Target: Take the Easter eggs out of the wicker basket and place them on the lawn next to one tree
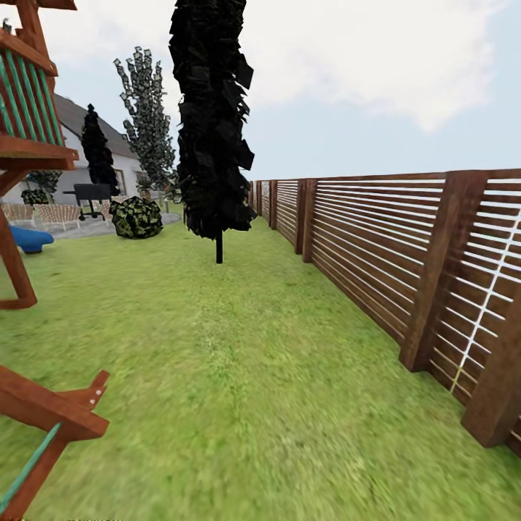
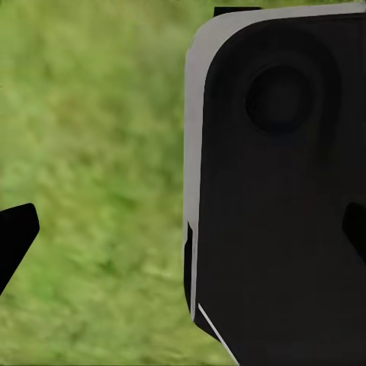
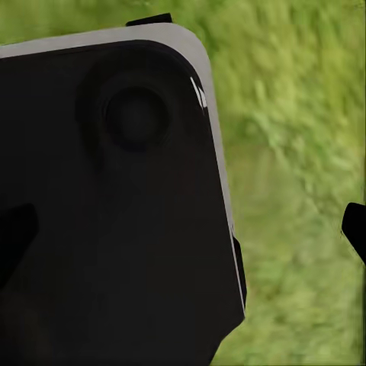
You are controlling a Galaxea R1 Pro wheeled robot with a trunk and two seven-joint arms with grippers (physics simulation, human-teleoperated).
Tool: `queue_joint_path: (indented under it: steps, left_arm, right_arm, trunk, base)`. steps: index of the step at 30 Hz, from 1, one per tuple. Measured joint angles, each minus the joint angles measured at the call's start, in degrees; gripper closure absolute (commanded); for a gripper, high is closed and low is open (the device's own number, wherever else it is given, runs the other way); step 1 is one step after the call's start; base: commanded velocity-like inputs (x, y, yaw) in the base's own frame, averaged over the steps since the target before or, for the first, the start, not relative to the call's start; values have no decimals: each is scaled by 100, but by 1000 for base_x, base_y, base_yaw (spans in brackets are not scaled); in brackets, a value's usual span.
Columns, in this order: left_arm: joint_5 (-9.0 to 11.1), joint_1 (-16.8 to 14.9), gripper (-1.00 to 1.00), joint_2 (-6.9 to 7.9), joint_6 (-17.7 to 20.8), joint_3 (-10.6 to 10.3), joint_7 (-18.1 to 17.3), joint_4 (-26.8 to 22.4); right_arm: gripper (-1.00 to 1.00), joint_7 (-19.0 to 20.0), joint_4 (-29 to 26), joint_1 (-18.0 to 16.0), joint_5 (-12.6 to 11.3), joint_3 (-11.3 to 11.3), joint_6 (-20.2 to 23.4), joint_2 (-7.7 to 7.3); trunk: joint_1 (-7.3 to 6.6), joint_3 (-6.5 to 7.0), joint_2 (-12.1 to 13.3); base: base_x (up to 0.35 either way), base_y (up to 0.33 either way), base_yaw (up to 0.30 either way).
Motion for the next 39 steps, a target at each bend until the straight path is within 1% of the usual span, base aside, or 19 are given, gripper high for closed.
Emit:
queue_joint_path:
  steps: [9, 16, 32, 39]
  left_arm:
    - [0, 0, -100, 0, 0, 0, 0, 0]
    - [9, 0, -100, 0, 0, 0, 0, -2]
    - [8, 0, -100, 0, 0, 0, 0, 0]
    - [8, 0, -100, -5, 0, 0, 0, 0]
  right_arm:
    - [-100, 0, -1, 0, 0, 0, 0, 0]
    - [-100, 8, -1, 0, 0, 0, 0, -17]
    - [-100, 9, -1, 0, 0, 0, 3, -18]
    - [-100, 9, 2, 0, 0, 0, 0, -18]
  trunk:
    - [0, 0, 0]
    - [-1, 0, 0]
    - [-1, 0, 0]
    - [-1, 0, 0]
  base:
    - [198, 0, 289]
    - [307, 0, 251]
    - [325, 0, 20]
    - [325, 0, 202]
